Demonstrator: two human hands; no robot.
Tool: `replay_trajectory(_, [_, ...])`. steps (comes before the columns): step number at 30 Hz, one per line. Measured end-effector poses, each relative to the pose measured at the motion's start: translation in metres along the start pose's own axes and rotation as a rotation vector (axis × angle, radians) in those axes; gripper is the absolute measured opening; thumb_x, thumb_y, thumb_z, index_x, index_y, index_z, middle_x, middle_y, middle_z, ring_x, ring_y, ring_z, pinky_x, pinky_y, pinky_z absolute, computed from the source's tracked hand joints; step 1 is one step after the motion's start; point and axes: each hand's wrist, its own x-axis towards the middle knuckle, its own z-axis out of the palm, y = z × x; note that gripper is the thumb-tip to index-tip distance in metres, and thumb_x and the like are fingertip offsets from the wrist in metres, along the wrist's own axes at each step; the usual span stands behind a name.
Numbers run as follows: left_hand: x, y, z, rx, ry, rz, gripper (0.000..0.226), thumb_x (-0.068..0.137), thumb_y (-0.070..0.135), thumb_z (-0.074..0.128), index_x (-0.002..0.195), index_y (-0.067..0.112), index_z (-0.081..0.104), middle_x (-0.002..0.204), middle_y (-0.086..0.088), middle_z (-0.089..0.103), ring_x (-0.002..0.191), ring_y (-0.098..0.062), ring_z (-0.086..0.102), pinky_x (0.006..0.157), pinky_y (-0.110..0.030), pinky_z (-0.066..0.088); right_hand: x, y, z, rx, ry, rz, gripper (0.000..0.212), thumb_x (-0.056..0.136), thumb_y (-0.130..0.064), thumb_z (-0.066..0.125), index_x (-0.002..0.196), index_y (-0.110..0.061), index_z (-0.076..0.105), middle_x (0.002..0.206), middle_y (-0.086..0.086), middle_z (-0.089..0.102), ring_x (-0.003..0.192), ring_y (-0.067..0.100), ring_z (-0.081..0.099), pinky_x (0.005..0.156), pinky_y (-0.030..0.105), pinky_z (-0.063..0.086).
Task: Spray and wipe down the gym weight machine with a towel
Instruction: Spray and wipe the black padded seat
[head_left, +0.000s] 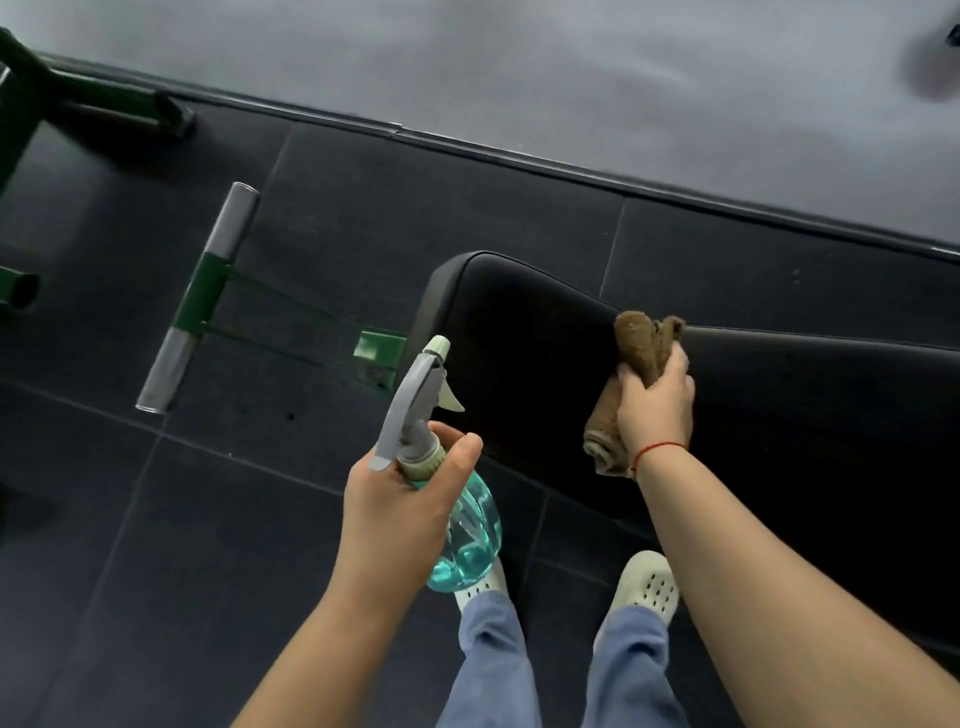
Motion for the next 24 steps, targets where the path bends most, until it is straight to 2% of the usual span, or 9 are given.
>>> replay_trajectory(2, [0.008, 0.0, -0.007, 0.005, 0.013, 0.007, 0.013, 0.088, 0.02, 0.077, 0.082, 0.009, 0.071, 0.057, 0.002, 0.053, 0.051, -0.006, 0.048, 0.049, -0.014, 0.045, -0.021, -0.027, 0.013, 0.035, 0.0, -0.16, 0.06, 0.1, -0.035, 0.056, 0.154, -0.038, 0.029, 0.138, 0.002, 0.043, 0.116, 0.027, 0.054, 0.092, 0.034, 0.039])
replay_trajectory(5, [0.016, 0.004, -0.015, 0.0, 0.043, 0.014, 0.012, 0.088, 0.02, 0.077, 0.081, 0.011, 0.072, 0.054, 0.008, 0.054, 0.05, -0.003, 0.049, 0.049, -0.014, 0.044, -0.061, -0.072, 0.035, 0.103, -0.016, -0.462, 0.06, 0.097, -0.031, 0.061, 0.15, -0.039, 0.036, 0.131, -0.002, 0.049, 0.117, 0.022, 0.054, 0.097, 0.038, 0.045])
replay_trajectory(8, [0.023, 0.005, -0.024, 0.022, 0.103, 0.038, 0.014, 0.088, 0.015, 0.077, 0.078, 0.009, 0.07, 0.055, 0.009, 0.058, 0.051, -0.002, 0.052, 0.052, -0.013, 0.045, -0.097, -0.096, 0.05, 0.02, -0.035, -0.752, 0.065, 0.091, -0.018, 0.067, 0.15, -0.031, 0.043, 0.132, 0.001, 0.052, 0.112, 0.023, 0.052, 0.087, 0.034, 0.046])
replay_trajectory(12, [0.031, 0.001, -0.039, 0.028, 0.169, 0.035, 0.012, 0.089, 0.012, 0.075, 0.08, 0.007, 0.068, 0.057, 0.011, 0.061, 0.054, -0.002, 0.056, 0.054, -0.014, 0.047, -0.103, -0.085, 0.047, -0.112, -0.068, -0.939, 0.064, 0.085, -0.012, 0.068, 0.145, -0.024, 0.051, 0.137, 0.003, 0.053, 0.108, 0.025, 0.051, 0.085, 0.043, 0.052])
replay_trajectory(15, [0.032, 0.0, -0.043, 0.019, 0.202, 0.025, 0.013, 0.089, 0.008, 0.073, 0.078, 0.007, 0.067, 0.055, 0.014, 0.061, 0.053, 0.0, 0.055, 0.053, -0.011, 0.045, -0.109, -0.056, 0.041, -0.199, -0.121, -1.109, 0.05, 0.09, -0.023, 0.059, 0.14, -0.023, 0.058, 0.139, 0.007, 0.055, 0.116, 0.031, 0.053, 0.088, 0.052, 0.049])
replay_trajectory(19, [0.028, -0.005, -0.042, 0.003, 0.211, 0.003, 0.021, 0.089, 0.005, 0.071, 0.072, 0.013, 0.065, 0.053, 0.013, 0.057, 0.051, -0.001, 0.052, 0.05, -0.011, 0.043, -0.113, -0.029, 0.043, -0.251, -0.063, -1.194, 0.045, 0.093, -0.032, 0.061, 0.136, -0.028, 0.051, 0.139, 0.008, 0.054, 0.119, 0.033, 0.054, 0.091, 0.052, 0.047])
replay_trajectory(24, [0.02, -0.013, -0.041, 0.007, 0.214, -0.028, 0.013, 0.089, 0.003, 0.071, 0.077, 0.006, 0.066, 0.056, 0.008, 0.058, 0.051, 0.0, 0.054, 0.05, -0.009, 0.044, -0.123, -0.039, 0.045, -0.232, -0.032, -1.111, 0.048, 0.088, -0.035, 0.065, 0.135, -0.028, 0.055, 0.138, 0.005, 0.056, 0.123, 0.029, 0.051, 0.093, 0.046, 0.043])
